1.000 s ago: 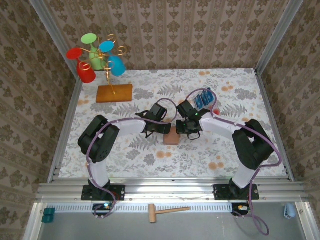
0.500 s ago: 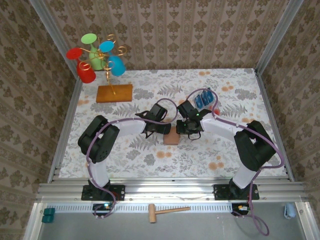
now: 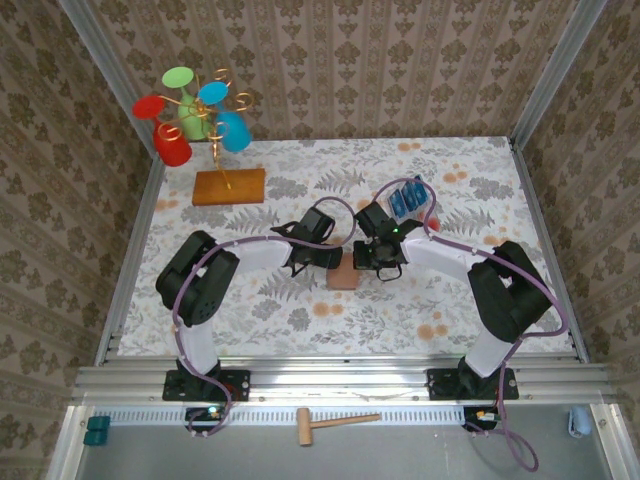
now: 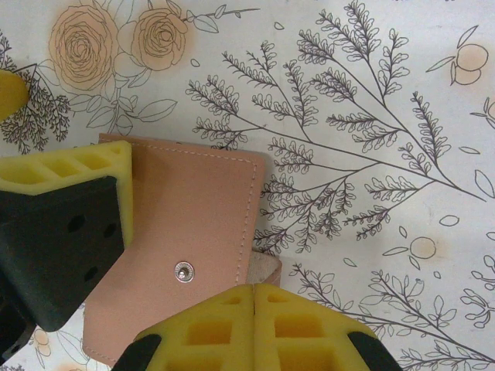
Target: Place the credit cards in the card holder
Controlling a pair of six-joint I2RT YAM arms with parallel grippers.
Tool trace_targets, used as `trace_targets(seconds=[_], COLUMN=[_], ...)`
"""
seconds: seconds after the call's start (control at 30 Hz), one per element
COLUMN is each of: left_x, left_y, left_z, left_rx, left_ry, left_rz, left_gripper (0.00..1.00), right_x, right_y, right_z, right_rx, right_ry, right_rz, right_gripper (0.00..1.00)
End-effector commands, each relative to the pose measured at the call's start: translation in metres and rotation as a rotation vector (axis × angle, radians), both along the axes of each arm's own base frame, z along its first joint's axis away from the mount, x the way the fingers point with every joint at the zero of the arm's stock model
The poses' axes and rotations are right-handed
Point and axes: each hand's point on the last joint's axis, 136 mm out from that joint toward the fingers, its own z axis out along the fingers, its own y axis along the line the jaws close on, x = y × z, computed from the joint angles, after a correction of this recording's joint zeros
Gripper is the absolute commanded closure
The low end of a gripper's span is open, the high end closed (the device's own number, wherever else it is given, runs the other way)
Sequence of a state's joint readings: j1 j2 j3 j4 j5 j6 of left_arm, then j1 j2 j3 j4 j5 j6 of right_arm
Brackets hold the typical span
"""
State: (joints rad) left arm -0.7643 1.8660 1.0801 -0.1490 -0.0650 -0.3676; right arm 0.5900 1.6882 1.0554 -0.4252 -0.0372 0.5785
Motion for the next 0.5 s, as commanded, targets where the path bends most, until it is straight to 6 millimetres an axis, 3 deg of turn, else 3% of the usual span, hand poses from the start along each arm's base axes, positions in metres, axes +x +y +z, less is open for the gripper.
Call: trace_targets(seconds=[0.0,0.3,0.47], left_x=[-0.02,-0.021,-0.022], left_y=[0.013,0.014,0.012], left_z=[-0.024,-0.023,-0.023], left_rx=[0.069,0.063,0.058], left_ry=[0.074,0.075,0.075], left_rz=[-0.011,-0.008,-0.009], left_gripper=[0.21,0.22,0.22], right_x=[-0.007,-0.004,-0.001], right_y=[0.0,0.023,0.033], right_z=[-0.002,0.014,0.003], right_rx=[0.008,0.155,0.196], right_ry=[0.017,0.012,0.041], right_rz=[0.007,-0.006,-0.018], right_gripper=[1.0,1.0,1.0])
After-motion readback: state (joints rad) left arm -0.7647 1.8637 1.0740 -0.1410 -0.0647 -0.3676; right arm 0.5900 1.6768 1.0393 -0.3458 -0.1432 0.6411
